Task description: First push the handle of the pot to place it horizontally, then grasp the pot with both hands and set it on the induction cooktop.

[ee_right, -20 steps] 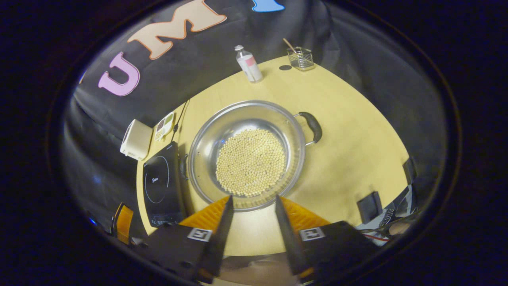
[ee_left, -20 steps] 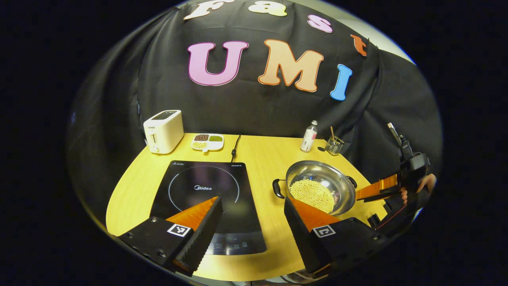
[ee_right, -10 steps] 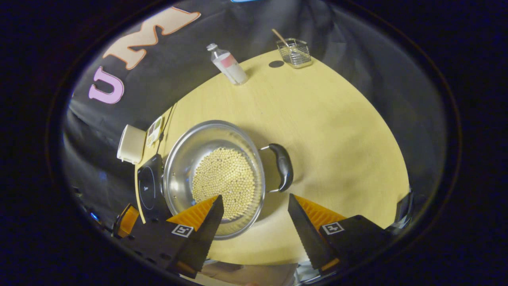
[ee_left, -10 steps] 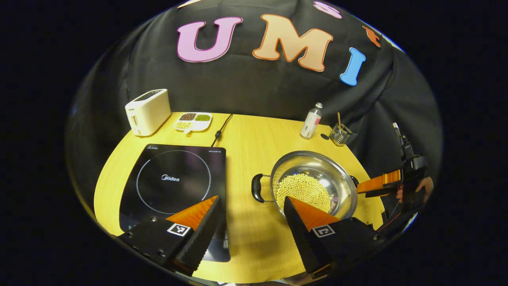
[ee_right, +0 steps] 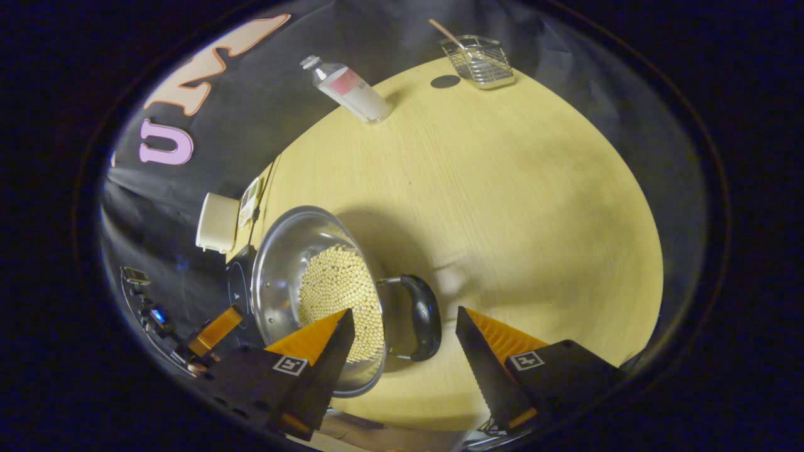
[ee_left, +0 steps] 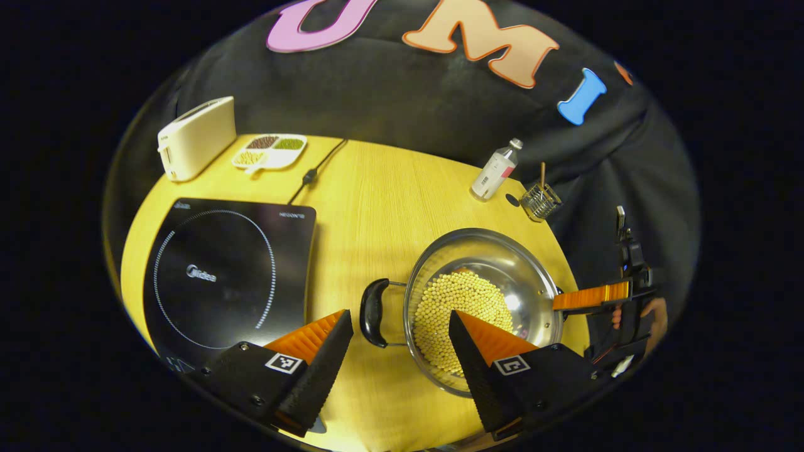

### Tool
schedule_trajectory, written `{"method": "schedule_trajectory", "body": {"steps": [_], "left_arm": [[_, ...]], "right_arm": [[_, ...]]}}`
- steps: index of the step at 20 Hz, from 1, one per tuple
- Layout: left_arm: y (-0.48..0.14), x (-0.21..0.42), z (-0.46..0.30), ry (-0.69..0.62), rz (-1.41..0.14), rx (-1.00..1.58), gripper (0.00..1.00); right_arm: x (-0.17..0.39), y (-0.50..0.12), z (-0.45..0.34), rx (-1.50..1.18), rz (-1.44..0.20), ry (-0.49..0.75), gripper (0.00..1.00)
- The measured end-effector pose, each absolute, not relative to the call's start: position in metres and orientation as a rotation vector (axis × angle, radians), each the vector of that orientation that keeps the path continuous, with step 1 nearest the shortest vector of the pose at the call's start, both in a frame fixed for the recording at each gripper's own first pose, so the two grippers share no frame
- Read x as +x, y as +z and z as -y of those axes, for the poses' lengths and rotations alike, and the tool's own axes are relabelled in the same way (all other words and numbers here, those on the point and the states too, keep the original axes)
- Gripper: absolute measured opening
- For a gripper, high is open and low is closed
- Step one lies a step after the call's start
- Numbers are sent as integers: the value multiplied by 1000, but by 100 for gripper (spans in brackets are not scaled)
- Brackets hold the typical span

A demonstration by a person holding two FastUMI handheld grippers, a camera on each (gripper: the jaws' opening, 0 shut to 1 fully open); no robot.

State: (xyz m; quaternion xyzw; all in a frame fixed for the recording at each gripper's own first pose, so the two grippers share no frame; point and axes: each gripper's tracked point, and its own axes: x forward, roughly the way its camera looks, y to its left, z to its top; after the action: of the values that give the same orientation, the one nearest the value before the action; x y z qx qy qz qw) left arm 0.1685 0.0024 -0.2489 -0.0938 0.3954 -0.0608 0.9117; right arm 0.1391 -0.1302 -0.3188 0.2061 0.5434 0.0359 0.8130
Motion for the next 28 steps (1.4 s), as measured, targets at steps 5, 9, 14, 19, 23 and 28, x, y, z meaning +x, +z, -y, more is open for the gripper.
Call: {"method": "schedule_trajectory", "body": {"steps": [5,9,14,19,23,28], "left_arm": [[-271,186,-4,-105,-913,-175,95],[-291,191,2,-123,-991,-162,93],[-308,194,1,-114,-1072,-163,92],[-320,190,-5,-109,-1152,-116,70],[-321,186,-6,-104,-1183,-119,63],[-320,178,0,-91,-1193,-146,60]], "right_arm": [[146,-339,117,456,-1214,142,91],[151,-347,111,473,-1241,176,88],[154,-358,110,500,-1267,194,68],[161,-363,109,533,-1271,193,66],[161,-365,111,483,-1244,209,52],[158,-360,112,428,-1242,226,48]]}}
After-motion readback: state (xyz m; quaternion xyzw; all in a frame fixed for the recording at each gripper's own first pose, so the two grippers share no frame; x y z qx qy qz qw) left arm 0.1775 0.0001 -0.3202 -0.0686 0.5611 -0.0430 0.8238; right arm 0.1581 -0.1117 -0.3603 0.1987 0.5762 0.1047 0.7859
